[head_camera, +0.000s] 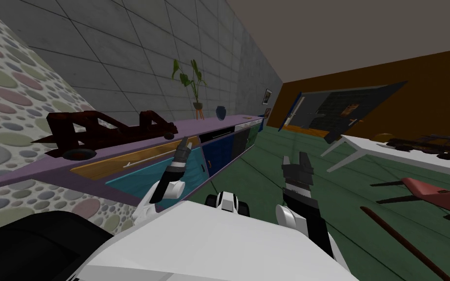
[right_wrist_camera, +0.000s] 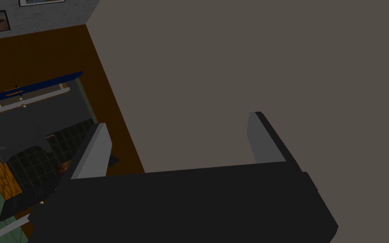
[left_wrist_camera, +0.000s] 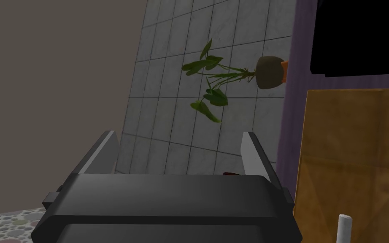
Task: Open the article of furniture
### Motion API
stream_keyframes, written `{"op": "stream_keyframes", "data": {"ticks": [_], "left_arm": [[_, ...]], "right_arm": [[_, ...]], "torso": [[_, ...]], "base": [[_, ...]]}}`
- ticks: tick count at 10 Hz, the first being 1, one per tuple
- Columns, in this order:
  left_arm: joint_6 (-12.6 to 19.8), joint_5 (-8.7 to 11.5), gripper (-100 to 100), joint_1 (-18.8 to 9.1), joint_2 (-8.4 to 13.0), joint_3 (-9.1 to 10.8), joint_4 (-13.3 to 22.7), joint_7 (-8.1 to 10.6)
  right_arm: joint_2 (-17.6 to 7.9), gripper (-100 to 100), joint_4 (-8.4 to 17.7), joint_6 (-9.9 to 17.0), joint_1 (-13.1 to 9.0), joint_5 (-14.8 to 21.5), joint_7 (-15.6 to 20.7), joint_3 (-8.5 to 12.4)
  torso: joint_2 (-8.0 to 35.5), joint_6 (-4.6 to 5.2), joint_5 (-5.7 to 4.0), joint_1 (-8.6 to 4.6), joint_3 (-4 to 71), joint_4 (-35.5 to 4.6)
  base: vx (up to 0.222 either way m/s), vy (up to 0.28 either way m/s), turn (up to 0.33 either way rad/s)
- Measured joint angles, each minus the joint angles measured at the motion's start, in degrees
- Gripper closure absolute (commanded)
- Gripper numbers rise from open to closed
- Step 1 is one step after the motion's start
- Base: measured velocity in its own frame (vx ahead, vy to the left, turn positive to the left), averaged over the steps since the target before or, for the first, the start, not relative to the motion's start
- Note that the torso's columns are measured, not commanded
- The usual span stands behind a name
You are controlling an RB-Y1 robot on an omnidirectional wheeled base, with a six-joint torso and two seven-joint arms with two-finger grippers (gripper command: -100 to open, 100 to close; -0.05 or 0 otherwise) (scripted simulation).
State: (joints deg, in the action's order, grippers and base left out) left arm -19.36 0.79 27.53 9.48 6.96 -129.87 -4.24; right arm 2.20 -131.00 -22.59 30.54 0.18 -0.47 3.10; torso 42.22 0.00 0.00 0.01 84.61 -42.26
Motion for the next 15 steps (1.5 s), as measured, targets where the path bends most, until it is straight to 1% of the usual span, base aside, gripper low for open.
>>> {"op": "stream_keyframes", "data": {"ticks": [2,4,5,7,8,10,12,13,14,15], "left_arm": [[3.1,1.4,-100,0.59,0.75,1.27,-1.19,0.08],[6.35,3.31,-100,0.96,1.76,3.33,-2.25,0.59],[7.97,4.19,-100,1.28,1.97,4.21,-2.9,0.73],[10.17,5.13,-100,1.37,2.05,5.1,-3.35,0.78],[11.53,5.98,-100,1.6,2.11,5.94,-3.7,0.9],[14.05,7.08,-100,2.01,2.07,7.07,-4.91,1.1],[17.41,8.67,-100,2.53,1.39,8.54,-6.11,1.15],[19.18,9.64,-100,2.86,1.1,9.5,-6.77,1.29],[20.22,10.08,-100,2.94,0.98,9.91,-6.79,1.38],[21.67,10.72,-100,3.18,0.67,10.53,-7.37,1.45]], "right_arm": [[0.0,0,0.0,0.0,0.0,0.0,0.0,0.0],[0.0,0,0.0,0.0,0.0,0.0,0.0,0.0],[0.0,0,0.0,0.0,0.0,0.0,0.0,0.0],[0.0,0,0.0,0.0,-0.01,0.0,0.0,0.0],[0.0,0,0.0,0.0,0.0,0.0,0.0,0.0],[0.0,0,0.0,0.0,-0.01,0.0,0.0,0.0],[0.0,0,0.0,0.0,0.0,0.0,0.0,0.0],[0.0,0,0.0,0.0,0.0,0.0,0.0,0.0],[0.0,0,0.0,0.0,-0.01,0.0,0.0,0.0],[0.0,0,0.0,0.0,-0.01,0.0,0.0,0.0]], "torso": [[-0.01,0.0,0.0,0.0,0.01,0.01],[0.11,0.0,0.0,-0.03,-0.07,-0.03],[0.09,-0.01,-0.01,-0.06,-0.06,-0.03],[0.19,-0.01,0.04,0.12,-0.12,-0.06],[0.05,-0.02,0.0,-0.05,-0.04,-0.02],[0.03,-0.01,0.01,0.04,-0.02,-0.01],[-0.03,-0.01,-0.06,-0.24,0.02,0.01],[-0.04,0.01,-0.05,-0.14,0.03,0.01],[0.1,0.03,0.04,0.15,-0.05,-0.02],[0.17,-0.02,0.05,0.14,-0.11,-0.05]], "base": [[0.169,-0.104,0.12],[0.159,-0.124,0.149],[0.107,-0.087,0.04],[0.116,-0.091,0.106],[0.105,-0.09,0.053],[0.124,-0.089,0.109],[0.158,-0.167,0.168],[0.128,-0.104,0.032],[0.112,-0.104,0.088],[0.136,-0.134,0.145]]}}
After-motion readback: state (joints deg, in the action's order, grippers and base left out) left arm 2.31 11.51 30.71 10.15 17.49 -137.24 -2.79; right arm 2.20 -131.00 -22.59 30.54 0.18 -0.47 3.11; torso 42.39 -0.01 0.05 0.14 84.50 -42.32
